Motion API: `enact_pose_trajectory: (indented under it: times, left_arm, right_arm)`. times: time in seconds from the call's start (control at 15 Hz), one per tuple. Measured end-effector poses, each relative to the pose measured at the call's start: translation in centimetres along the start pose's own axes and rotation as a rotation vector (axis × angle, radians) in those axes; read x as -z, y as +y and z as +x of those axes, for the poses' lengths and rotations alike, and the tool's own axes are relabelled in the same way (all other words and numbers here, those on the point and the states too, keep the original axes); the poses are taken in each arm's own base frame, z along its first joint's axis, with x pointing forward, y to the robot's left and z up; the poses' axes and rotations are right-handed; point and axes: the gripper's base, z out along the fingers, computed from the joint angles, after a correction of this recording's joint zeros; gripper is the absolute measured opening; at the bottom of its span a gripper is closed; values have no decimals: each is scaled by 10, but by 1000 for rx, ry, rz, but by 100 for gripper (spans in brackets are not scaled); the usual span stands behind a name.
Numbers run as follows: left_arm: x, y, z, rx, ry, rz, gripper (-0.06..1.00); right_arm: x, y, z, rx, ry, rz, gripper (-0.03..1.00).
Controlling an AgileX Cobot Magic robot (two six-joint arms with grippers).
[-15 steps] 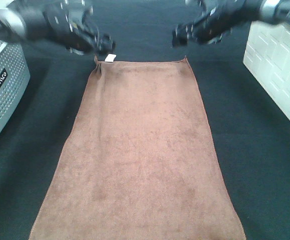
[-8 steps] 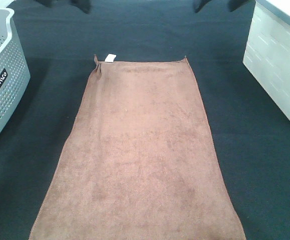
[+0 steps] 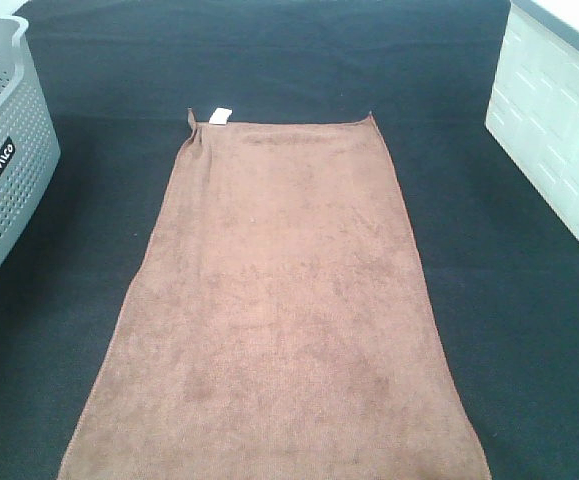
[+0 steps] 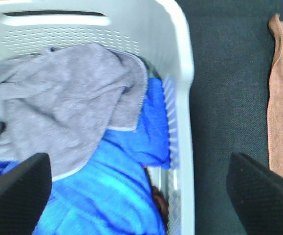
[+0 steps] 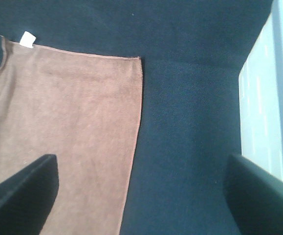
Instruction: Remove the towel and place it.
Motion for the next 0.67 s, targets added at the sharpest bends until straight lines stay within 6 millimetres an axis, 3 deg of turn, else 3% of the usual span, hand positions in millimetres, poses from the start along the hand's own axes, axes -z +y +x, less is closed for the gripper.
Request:
enact_pose_trajectory:
  times: [0.13,0.27,0.53,0.6,0.67]
  left_arm:
    - [26,9,15,17,0,-6,91]
    - [47,11,47,26,34,-9,91]
    - [113,1,135,49,-108,14,91]
    - [128,-2,159,51,-136,18,91]
    - [141,-4,183,52,-165,17,91]
  right_arm:
    - [24,6,17,-25,7,-29,86]
    - [50,9,49,-42,33,-34,86]
    - [112,16,140,-104,39,-33,86]
    - [119,16,153,-110,37,-33,86]
    - [134,18,184,-122,21,-34,86]
